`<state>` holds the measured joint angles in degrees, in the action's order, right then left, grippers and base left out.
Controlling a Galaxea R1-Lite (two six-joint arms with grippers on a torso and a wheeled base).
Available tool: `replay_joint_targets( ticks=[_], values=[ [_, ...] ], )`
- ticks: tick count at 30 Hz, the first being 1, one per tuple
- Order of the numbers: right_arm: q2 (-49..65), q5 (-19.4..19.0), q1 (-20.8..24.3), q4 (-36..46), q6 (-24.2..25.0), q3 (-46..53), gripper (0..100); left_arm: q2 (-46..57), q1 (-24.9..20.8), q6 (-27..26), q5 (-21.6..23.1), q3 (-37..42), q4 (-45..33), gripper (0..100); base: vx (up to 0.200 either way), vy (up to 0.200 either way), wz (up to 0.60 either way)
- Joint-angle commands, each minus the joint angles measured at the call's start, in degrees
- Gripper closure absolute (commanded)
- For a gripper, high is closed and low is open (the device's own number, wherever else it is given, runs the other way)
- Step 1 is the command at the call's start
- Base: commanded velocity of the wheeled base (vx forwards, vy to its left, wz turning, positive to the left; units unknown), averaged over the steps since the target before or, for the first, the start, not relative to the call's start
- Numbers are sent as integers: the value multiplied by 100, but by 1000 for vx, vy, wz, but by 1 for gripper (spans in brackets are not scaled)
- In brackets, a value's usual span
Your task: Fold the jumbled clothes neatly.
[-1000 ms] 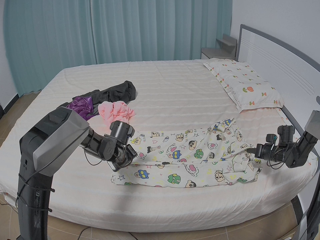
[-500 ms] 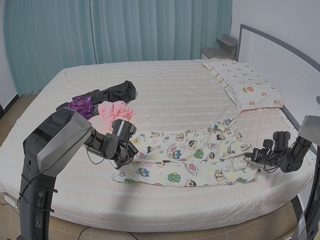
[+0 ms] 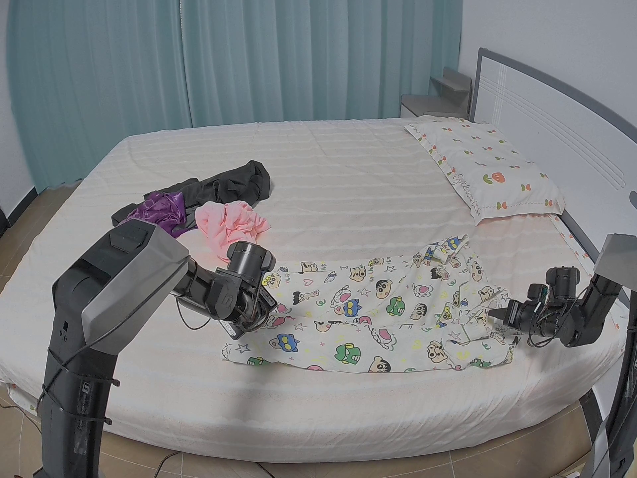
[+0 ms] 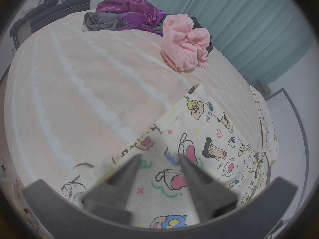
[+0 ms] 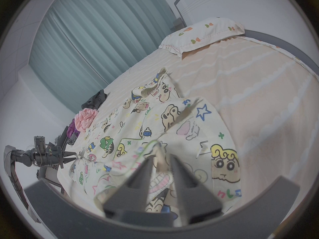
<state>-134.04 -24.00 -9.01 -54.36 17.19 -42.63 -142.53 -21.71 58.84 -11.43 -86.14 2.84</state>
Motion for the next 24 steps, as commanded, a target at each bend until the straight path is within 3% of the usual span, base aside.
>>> replay_joint_targets(
  ticks=[1, 6, 8, 11, 13, 15, 18, 19, 24],
  values=[
    [211, 1, -92, -216, 92, 220, 0, 164, 18, 48, 1, 36, 6, 0, 0, 0, 0],
    [651, 1, -163, -998, 619, 809, 0, 490, 176, 312, 18, 176, -3, 0, 0, 0, 0],
    [985, 10, -66, -1402, 1094, 1284, 0, 797, 299, 329, 159, 422, 15, 0, 0, 0, 0],
    [1275, 168, 259, -1842, 2060, 1811, 0, 1245, 405, 391, 537, 888, 24, 0, 0, 0, 0],
    [1336, 713, 628, -2176, 3141, 2022, 0, 1650, 431, 602, 933, 1512, 111, 0, 0, 0, 0],
    [1275, 1152, 892, -2369, 3809, 2066, 0, 1905, 431, 778, 1205, 2066, 278, 0, 0, 0, 0],
    [1239, 1346, 1094, -2360, 4064, 2101, 0, 2072, 440, 892, 1302, 2532, 542, 0, 0, 0, 0],
    [1090, 1460, 1270, -2378, 4091, 2136, 0, 2212, 431, 962, 1346, 3068, 1017, 0, 0, 0, 0],
    [809, 1644, 1375, -2413, 3748, 2189, 0, 2326, 431, 971, 1319, 4061, 2194, 0, 0, 0, 0]
  ],
)
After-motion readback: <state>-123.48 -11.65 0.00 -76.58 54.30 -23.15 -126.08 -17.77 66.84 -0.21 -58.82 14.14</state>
